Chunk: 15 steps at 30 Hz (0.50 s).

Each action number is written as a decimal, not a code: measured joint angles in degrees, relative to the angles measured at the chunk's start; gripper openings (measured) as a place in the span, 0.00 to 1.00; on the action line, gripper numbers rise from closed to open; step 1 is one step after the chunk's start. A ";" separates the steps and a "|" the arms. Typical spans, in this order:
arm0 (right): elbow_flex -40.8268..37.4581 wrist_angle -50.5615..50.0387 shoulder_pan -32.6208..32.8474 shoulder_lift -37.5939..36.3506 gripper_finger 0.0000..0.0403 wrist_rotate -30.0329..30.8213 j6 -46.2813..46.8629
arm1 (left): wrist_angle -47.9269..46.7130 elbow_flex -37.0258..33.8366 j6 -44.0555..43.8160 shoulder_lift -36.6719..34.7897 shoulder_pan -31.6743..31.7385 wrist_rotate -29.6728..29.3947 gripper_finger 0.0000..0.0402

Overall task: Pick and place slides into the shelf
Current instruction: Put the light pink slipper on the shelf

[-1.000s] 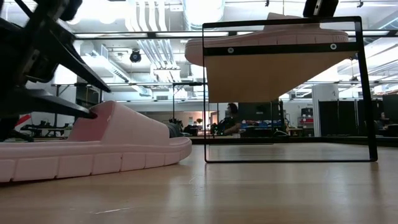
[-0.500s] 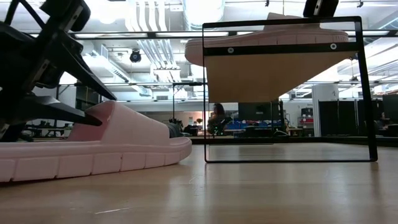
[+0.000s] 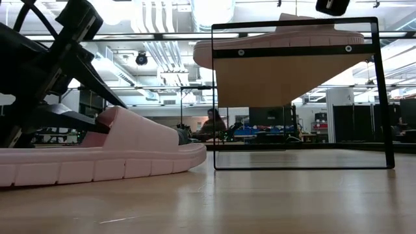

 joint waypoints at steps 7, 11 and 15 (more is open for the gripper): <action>0.17 -0.03 0.00 0.00 0.34 0.00 -0.11 | -0.01 -0.08 0.46 0.00 0.00 0.02 0.09; 0.17 -0.03 0.00 0.00 0.34 0.00 -0.13 | 0.02 -0.08 0.48 0.00 0.00 0.04 0.02; 0.17 -0.06 0.00 0.00 0.34 0.03 -0.48 | 0.02 -0.08 0.48 0.00 0.00 0.04 0.02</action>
